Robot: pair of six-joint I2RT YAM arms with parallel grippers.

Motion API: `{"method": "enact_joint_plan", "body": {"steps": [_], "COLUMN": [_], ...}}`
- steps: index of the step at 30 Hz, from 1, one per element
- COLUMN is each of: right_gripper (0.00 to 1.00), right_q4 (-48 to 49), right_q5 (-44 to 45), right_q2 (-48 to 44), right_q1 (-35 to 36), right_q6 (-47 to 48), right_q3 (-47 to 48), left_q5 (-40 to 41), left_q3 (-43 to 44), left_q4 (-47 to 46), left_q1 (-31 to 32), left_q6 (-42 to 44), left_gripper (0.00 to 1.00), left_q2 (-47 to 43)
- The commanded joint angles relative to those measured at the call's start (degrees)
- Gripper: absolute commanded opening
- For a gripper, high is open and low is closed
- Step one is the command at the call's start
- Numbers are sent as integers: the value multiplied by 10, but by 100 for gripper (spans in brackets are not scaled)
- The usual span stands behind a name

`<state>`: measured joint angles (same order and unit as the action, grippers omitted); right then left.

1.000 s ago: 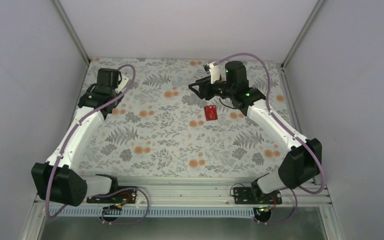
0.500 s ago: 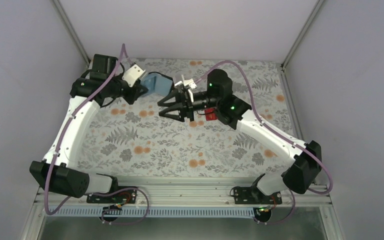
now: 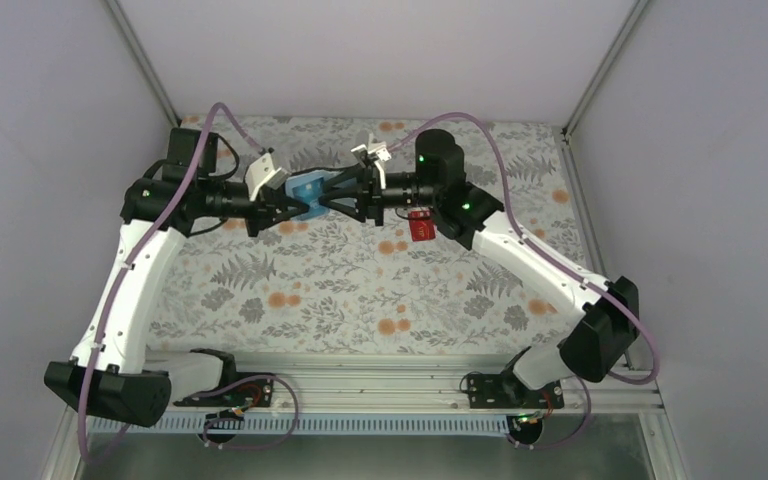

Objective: Take the credit cards out of the card holder

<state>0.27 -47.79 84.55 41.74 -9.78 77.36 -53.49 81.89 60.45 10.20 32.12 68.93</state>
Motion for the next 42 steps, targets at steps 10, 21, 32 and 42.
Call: {"method": "enact_joint_plan", "body": {"steps": [10, 21, 32, 42], "right_gripper": [26, 27, 13, 4], "right_q4": [-64, -86, -91, -72], "right_q5": [8, -8, -47, -47], "right_q2": [-30, -40, -19, -19], "right_q1": [-13, -10, 21, 20], "right_q6": [59, 82, 121, 105], "right_q3": [-11, -16, -15, -19], "left_q5": [-140, -161, -180, -182], "left_q3": [5, 17, 11, -13], "left_q4": [73, 99, 86, 62], "left_q1": [6, 5, -8, -12], "left_q6": [131, 164, 156, 137], "left_gripper": [2, 2, 2, 7], "left_q2": [-37, -30, -25, -25]}}
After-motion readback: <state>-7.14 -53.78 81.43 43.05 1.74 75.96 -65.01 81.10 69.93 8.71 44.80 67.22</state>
